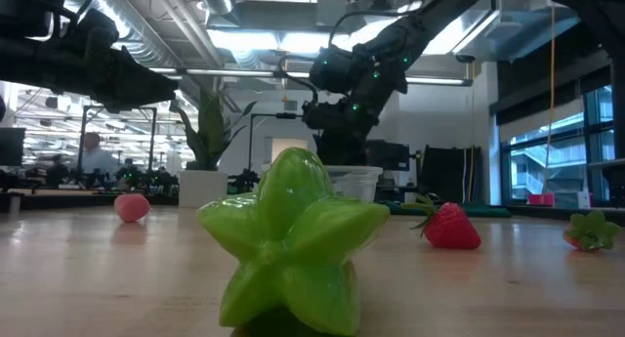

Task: Pick and placing Produce into tupperware
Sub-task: Put the strawberry into the transparent container

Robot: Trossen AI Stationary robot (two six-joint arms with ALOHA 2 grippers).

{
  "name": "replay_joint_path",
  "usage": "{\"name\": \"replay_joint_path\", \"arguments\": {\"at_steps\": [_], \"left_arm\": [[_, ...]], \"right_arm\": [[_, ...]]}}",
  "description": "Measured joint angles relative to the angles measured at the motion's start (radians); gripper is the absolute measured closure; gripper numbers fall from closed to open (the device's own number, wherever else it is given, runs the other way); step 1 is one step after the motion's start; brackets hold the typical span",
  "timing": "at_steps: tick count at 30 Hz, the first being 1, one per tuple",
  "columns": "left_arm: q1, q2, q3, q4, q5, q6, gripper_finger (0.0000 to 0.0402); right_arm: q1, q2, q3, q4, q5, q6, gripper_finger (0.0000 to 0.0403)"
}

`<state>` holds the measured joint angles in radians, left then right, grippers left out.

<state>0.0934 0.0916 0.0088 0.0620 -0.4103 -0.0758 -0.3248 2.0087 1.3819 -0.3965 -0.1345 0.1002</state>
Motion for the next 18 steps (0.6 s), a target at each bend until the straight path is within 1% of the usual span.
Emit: {"name": "replay_joint_path", "arguments": {"at_steps": [3, 9, 18], "left_arm": [[0.0, 0.0, 0.0, 0.0, 0.0, 0.0, 0.0209], [0.0, 0.0, 0.0, 0.0, 0.0, 0.0, 0.0209], [0.0, 0.0, 0.0, 0.0, 0.0, 0.0, 0.0209]], "right_arm": [[0.0, 0.0, 0.0, 0.005, 0.0, 0.002, 0.0251], [0.0, -0.006, 0.0, 0.002, 0.0, 0.025, 0.0208], [0.001, -0.006, 0.001, 0.002, 0.007, 0.016, 0.0162]]}}
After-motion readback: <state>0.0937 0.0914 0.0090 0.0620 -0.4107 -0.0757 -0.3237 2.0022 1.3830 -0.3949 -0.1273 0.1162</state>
